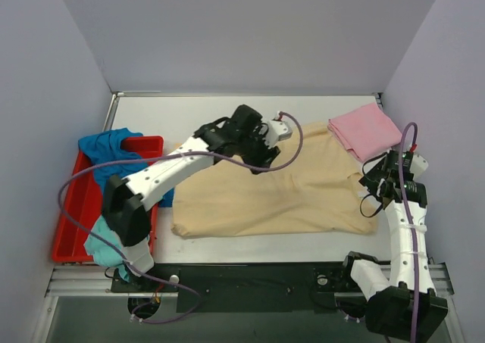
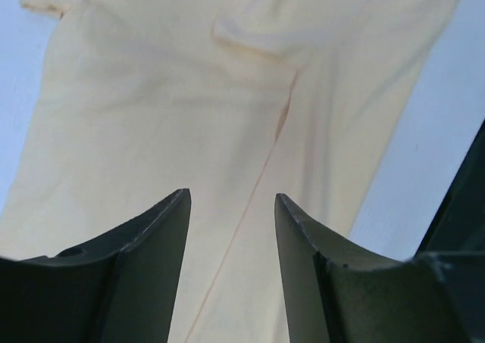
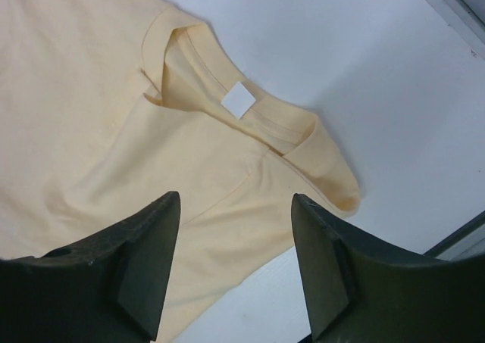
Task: Fold and stack the t-shirts
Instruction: Fold the flattened tshirt in 1/3 of the way
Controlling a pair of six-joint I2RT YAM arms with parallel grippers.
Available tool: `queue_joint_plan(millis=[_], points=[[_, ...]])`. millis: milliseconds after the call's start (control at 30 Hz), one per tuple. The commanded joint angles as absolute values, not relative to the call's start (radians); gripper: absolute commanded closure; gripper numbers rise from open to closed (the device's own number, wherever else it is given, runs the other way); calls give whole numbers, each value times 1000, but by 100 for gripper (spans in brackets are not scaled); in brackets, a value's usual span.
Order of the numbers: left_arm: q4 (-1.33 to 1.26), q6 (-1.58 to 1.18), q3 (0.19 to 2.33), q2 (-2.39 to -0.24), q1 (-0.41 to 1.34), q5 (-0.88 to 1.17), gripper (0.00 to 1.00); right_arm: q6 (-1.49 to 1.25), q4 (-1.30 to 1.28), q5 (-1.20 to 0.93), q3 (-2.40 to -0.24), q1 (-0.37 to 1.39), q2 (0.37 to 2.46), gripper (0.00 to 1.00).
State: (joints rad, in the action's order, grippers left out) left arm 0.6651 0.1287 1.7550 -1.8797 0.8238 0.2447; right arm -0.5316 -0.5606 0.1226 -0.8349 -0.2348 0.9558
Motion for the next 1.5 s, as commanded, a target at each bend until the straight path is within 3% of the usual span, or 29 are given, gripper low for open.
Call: queue_joint_plan(millis=[0,100,300,467,633,700,767,800,833,1000,1233,1467], points=[[920,510,1464,-1573,781,249,42,-541,-658,57,-787,-262,897,40],[971,630,1246,-1435,779,170,41,-589,-658,-75,-739,-323,890,36],[948,713,820,-1159,775,72,27,-681,-690,-141,-644,-477,952,40],[836,733,646,-1115,765,-99,26,-727,-655,-3,-583,-499,946,39],[709,736,584,-1098,769,-104,26,-744,-552,11,-522,-511,1015,40],[687,744,575,-1095,773,-104,29,-746,-487,-39,-496,-511,1064,41],[676,749,560,-1095,773,-107,40,-721,-402,-87,-476,-509,1149,46],[683,747,549,-1094,773,-107,53,-712,-400,-90,-479,-511,1176,50],[690,750,545,-1092,773,-107,59,-704,-400,-97,-483,-512,1221,55],[738,741,534,-1046,773,-92,100,-658,-396,-123,-512,-555,1285,100],[837,747,563,-979,770,-54,100,-641,-501,-231,-499,-735,1169,100],[871,834,595,-948,779,61,100,-653,-615,-371,-495,-1055,1129,100]])
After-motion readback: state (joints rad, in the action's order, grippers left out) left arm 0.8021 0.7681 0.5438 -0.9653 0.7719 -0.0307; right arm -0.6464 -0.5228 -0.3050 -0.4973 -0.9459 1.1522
